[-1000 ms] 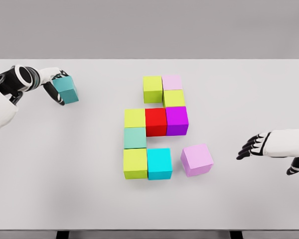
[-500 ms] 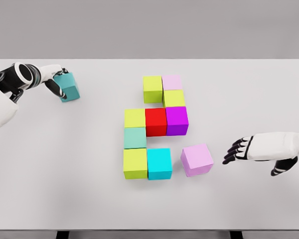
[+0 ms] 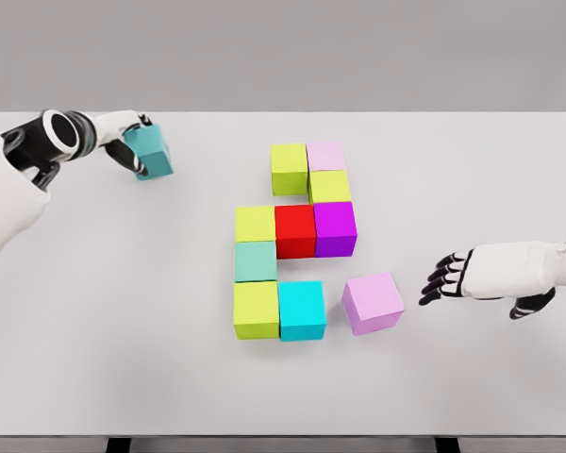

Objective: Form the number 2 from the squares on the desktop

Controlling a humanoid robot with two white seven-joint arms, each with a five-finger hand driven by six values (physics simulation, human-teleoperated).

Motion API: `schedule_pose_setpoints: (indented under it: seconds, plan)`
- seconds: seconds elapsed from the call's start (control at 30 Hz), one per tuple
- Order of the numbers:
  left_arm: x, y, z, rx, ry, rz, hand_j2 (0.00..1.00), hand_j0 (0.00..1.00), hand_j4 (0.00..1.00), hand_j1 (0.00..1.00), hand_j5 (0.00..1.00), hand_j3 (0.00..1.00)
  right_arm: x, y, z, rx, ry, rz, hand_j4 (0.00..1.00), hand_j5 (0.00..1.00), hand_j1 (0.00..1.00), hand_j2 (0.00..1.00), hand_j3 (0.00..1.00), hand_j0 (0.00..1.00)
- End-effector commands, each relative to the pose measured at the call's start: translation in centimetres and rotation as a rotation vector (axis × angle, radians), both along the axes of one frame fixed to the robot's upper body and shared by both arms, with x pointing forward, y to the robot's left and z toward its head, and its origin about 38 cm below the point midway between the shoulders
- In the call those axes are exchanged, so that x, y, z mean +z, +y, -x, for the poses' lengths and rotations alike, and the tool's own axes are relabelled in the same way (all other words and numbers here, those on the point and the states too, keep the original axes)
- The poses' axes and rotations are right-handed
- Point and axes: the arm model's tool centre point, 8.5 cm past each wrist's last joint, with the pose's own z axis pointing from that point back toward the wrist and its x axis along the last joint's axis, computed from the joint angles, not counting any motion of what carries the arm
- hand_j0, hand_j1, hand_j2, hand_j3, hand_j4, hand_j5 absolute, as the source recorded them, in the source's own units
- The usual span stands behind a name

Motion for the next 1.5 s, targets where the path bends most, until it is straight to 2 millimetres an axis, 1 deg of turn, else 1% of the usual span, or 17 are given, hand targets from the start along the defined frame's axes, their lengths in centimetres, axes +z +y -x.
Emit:
schedule_pose_setpoints:
  seconds: [0.0,0.07,0.23,0.3,0.47,0.57,0.6,0.67,0.83,0.9,0.97,1.13,1.17,1.2,1.3,1.4,1.47]
  plan:
    - [0.3,-0.7,0.1,-0.018,-0.014,0.004,0.46,0.46,0.46,0.46,0.46,0.46,0.0,0.0,-0.1,0.000,-0.005,0.006,1.00,1.00,1.00,1.00,1.00,1.00]
    - [0.9,-1.6,0.3,-0.046,-0.032,0.008,0.46,0.46,0.46,0.46,0.46,0.46,-0.1,0.1,0.0,0.004,-0.004,0.005,1.00,1.00,1.00,1.00,1.00,1.00]
    - [1.2,-2.2,0.5,-0.066,-0.041,0.016,0.46,0.46,0.46,0.46,0.46,0.46,-0.5,-0.2,-0.4,-0.002,-0.010,0.027,1.00,1.00,1.00,1.00,1.00,1.00]
    - [1.2,-2.7,0.8,-0.081,-0.045,0.019,0.46,0.46,0.46,0.46,0.46,0.46,-0.7,0.1,-0.4,0.007,-0.014,0.032,1.00,1.00,1.00,1.00,1.00,1.00]
    - [1.3,-3.1,0.9,-0.093,-0.048,0.023,0.46,0.46,0.46,0.46,0.46,0.46,-1.4,1.0,-0.7,0.032,-0.022,0.040,1.00,1.00,1.00,1.00,1.00,1.00]
    - [1.1,-3.3,1.0,-0.097,-0.043,0.023,0.46,0.46,0.46,0.46,0.46,0.46,-1.9,0.8,-1.1,0.022,-0.021,0.045,1.00,1.00,1.00,1.00,1.00,1.00]
    - [1.0,-4.1,1.0,-0.110,-0.043,0.033,0.46,0.46,0.46,0.46,0.46,0.46,-2.0,1.2,-1.2,0.029,-0.021,0.040,1.00,1.00,1.00,1.00,1.00,1.00]
    - [0.9,-4.6,1.0,-0.118,-0.041,0.036,0.46,0.46,0.46,0.46,0.46,0.46,-2.1,1.2,-1.2,0.031,-0.021,0.044,1.00,1.00,1.00,1.00,1.00,1.00]
    - [1.1,-5.2,1.2,-0.136,-0.048,0.038,0.46,0.46,0.46,0.46,0.46,0.46,-2.0,2.5,-0.3,0.078,-0.021,0.029,1.00,1.00,1.00,1.00,1.00,1.00]
    - [1.1,-5.3,1.2,-0.138,-0.048,0.039,0.46,0.46,0.46,0.46,0.46,0.46,-2.0,2.9,-0.3,0.086,-0.021,0.023,1.00,1.00,1.00,1.00,1.00,1.00]
    - [1.0,-6.0,1.3,-0.148,-0.047,0.046,0.46,0.46,0.46,0.46,0.46,0.46,-2.2,3.3,-0.3,0.094,-0.018,0.015,1.00,1.00,1.00,1.00,1.00,1.00]
    - [1.0,-6.1,1.3,-0.150,-0.047,0.048,0.46,0.46,0.46,0.46,0.46,0.46,-2.2,3.5,-0.3,0.098,-0.020,0.017,1.00,1.00,1.00,1.00,1.00,1.00]
    - [1.0,-6.3,1.3,-0.153,-0.046,0.049,0.46,0.46,0.46,0.46,0.46,0.46,-2.3,3.6,-0.3,0.102,-0.019,0.014,1.00,1.00,1.00,1.00,1.00,1.00]
    - [1.0,-7.1,1.3,-0.166,-0.046,0.059,0.46,0.46,0.46,0.46,0.46,0.46,-2.4,3.7,-0.3,0.103,-0.017,0.012,1.00,1.00,1.00,1.00,1.00,1.00]
    - [0.9,-7.6,1.3,-0.173,-0.047,0.062,0.46,0.46,0.46,0.46,0.46,0.46,-2.6,4.3,-0.3,0.114,-0.013,0.003,1.00,1.00,1.00,1.00,1.00,1.00]
    - [0.9,-8.5,1.4,-0.186,-0.049,0.070,0.46,0.46,0.46,0.46,0.46,0.46,-2.6,4.3,-0.3,0.114,-0.015,0.003,1.00,1.00,1.00,1.00,1.00,1.00]
    - [0.8,-8.6,1.4,-0.187,-0.049,0.068,0.46,0.46,0.46,0.46,0.46,0.46,-2.2,3.5,-0.3,0.099,-0.021,0.018,1.00,1.00,1.00,1.00,1.00,1.00]
